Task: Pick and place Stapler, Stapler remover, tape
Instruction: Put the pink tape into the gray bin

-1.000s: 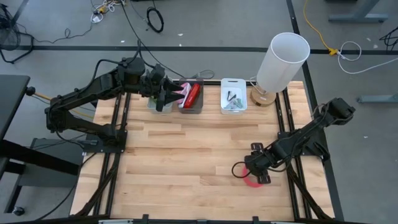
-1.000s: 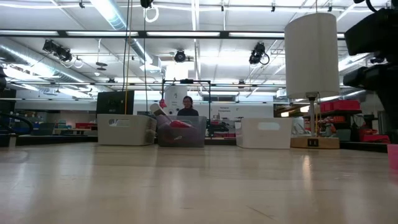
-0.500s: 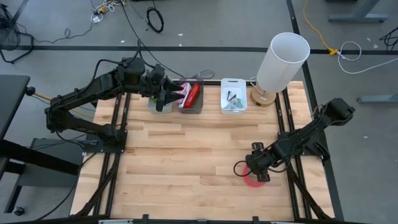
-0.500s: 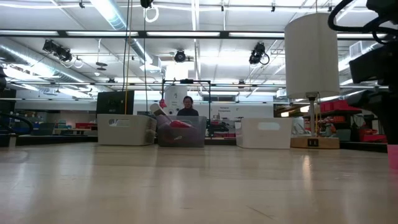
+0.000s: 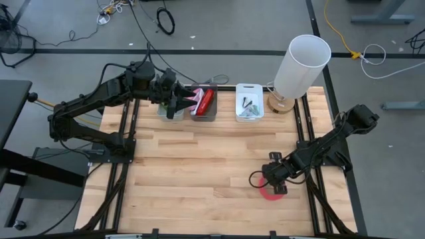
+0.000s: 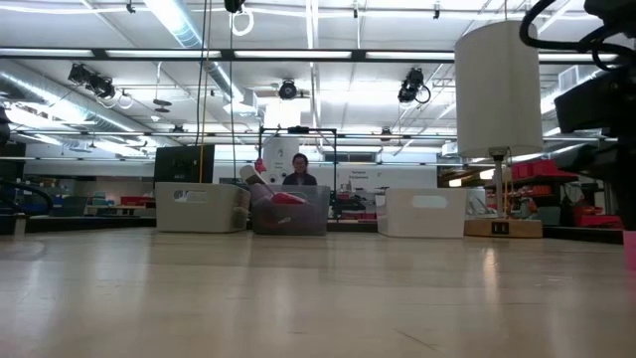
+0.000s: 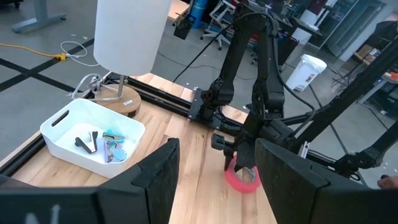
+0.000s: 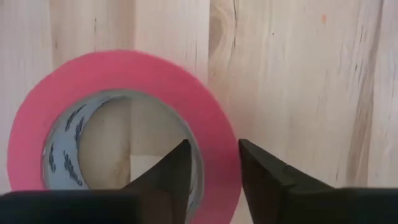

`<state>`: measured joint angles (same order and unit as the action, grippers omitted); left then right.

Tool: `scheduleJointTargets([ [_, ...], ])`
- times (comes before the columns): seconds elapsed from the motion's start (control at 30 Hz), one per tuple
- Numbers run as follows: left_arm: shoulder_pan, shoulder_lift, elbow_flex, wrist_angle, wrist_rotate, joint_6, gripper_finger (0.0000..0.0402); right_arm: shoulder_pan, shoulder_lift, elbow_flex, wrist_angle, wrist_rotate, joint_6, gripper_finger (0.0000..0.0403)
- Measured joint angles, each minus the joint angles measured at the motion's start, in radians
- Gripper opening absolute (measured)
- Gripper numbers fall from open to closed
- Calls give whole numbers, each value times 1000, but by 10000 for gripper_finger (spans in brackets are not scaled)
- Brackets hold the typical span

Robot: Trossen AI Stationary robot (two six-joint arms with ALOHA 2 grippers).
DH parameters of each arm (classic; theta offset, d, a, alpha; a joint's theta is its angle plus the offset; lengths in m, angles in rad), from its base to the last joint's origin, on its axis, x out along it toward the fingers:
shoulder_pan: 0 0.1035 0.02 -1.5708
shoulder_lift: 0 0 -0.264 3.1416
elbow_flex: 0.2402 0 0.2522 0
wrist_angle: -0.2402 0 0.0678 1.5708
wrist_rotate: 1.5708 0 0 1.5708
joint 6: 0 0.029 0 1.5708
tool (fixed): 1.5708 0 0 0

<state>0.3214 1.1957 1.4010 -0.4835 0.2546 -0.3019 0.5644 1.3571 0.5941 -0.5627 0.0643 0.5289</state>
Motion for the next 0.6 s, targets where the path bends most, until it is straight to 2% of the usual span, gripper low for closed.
scheduleJointTargets([
  [0.23,0,0,0,0,0,0,213,0,0,0,37,-2,13,87],
  [0.4,0,0,0,0,0,-1,213,-23,0,12,59,2,35,84],
  [0.6,0,0,0,0,0,0,213,-93,0,76,60,76,38,84],
])
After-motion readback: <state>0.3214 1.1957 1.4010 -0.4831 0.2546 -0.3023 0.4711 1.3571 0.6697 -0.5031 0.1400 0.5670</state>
